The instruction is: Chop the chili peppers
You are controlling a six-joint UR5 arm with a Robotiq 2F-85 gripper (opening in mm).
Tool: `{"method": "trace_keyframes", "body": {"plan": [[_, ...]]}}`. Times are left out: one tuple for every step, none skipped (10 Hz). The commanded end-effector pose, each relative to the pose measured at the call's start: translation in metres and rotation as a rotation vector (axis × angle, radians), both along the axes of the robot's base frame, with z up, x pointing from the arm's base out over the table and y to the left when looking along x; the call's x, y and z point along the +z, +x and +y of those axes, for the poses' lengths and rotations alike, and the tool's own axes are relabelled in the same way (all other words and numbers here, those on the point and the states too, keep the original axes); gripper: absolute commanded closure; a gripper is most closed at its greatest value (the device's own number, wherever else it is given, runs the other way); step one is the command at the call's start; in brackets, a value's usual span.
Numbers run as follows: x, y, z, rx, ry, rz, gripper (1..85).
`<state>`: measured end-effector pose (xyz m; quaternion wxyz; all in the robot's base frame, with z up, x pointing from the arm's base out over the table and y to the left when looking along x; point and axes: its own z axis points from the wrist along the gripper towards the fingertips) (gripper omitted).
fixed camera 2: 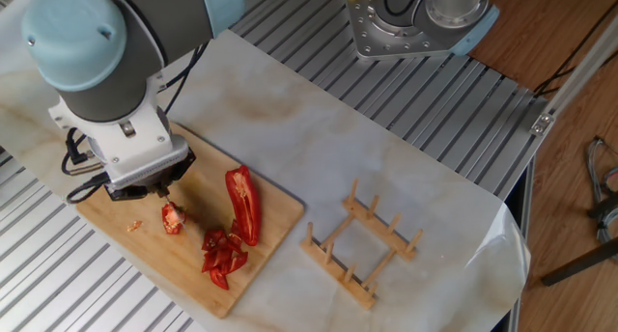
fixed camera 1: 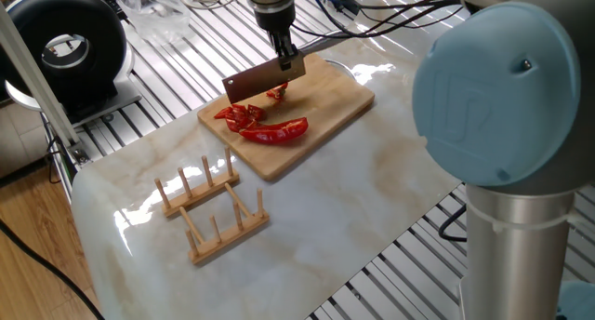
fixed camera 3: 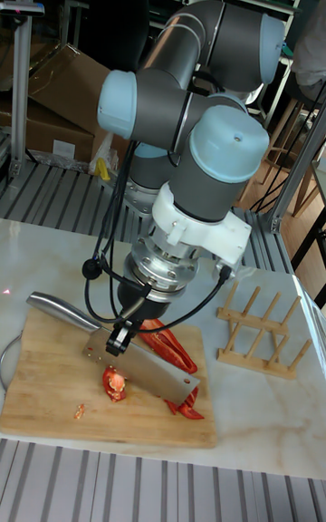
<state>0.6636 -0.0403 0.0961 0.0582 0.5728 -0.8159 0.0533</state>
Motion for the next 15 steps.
{"method": "trace_keyframes", "body": {"plan": [[0.001,-0.008,0.001,-0.131,0.034,-0.019,84.3],[-0.001,-0.008,0.0,-0.16,0.04,-0.031,84.3],[-0.001,-0.01,0.002,-0.191,0.048,-0.032,84.3],[0.002,-0.012,0.002,-0.223,0.047,-0.035,84.3],[0.004,-0.01,0.0,-0.244,0.044,-0.054,84.3],[0.004,-0.009,0.0,-0.268,0.057,-0.075,84.3],[0.001,-0.009,0.007,-0.3,0.1,-0.088,84.3],[-0.001,-0.006,0.008,-0.317,0.117,-0.108,84.3],[-0.002,-0.003,0.007,-0.323,0.116,-0.12,84.3],[-0.004,-0.002,0.007,-0.332,0.116,-0.121,84.3],[-0.004,-0.002,0.006,-0.334,0.113,-0.12,84.3],[-0.004,-0.002,0.006,-0.336,0.112,-0.117,84.3],[-0.005,-0.002,0.006,-0.327,0.111,-0.111,84.3],[-0.007,-0.003,0.008,-0.316,0.114,-0.099,84.3],[-0.006,-0.004,0.011,-0.306,0.119,-0.088,84.3]]}}
